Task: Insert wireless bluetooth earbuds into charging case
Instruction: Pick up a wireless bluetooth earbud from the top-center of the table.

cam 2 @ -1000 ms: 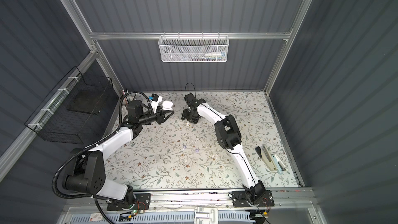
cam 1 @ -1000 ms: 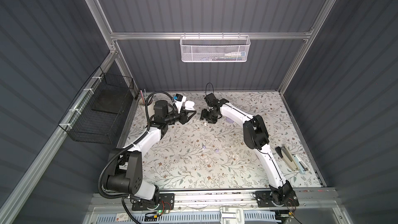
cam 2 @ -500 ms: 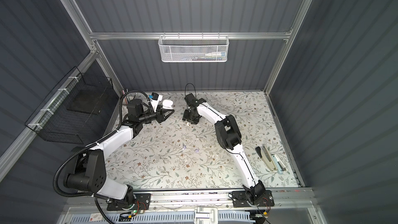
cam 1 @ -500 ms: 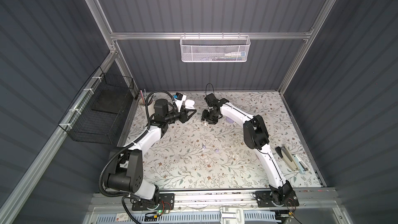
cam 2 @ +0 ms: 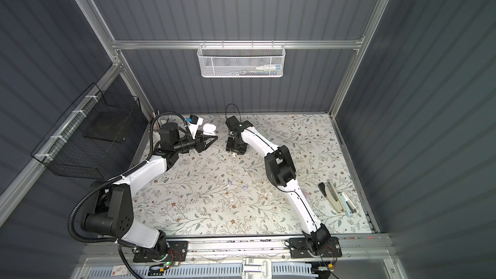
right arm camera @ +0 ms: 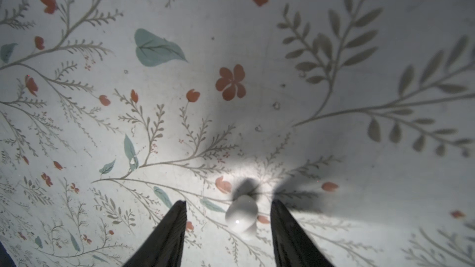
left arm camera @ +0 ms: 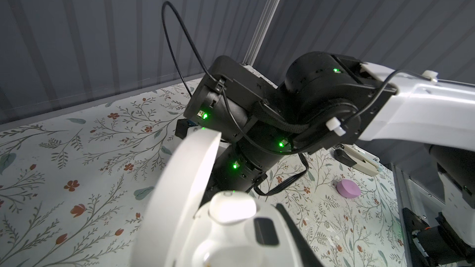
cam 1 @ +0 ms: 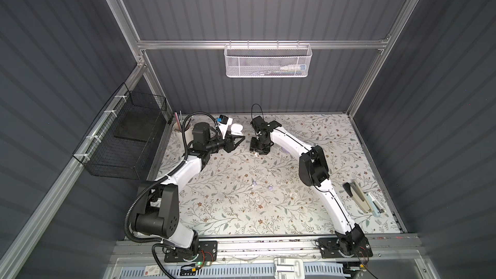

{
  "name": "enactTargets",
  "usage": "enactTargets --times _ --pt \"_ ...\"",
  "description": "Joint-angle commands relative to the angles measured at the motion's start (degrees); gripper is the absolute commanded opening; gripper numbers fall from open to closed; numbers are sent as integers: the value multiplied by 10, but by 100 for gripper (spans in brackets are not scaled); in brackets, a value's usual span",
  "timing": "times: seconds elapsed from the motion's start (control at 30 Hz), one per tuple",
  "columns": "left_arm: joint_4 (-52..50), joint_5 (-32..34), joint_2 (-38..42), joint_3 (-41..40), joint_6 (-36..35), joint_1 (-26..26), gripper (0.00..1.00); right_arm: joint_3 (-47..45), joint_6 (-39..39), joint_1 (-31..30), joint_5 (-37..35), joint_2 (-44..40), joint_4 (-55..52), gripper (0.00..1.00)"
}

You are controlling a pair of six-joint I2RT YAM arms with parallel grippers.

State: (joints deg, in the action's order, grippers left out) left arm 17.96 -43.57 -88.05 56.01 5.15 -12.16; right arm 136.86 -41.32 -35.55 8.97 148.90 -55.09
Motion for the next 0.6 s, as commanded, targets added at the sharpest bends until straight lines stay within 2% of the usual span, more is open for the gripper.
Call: enactTargets --times 0.0,0.57 --pt "8 -11 -5 18 8 6 20 7 10 -5 -25 24 -43 53" --pt "4 -9 3 16 7 11 20 47 36 -19 -66 65 -90 34"
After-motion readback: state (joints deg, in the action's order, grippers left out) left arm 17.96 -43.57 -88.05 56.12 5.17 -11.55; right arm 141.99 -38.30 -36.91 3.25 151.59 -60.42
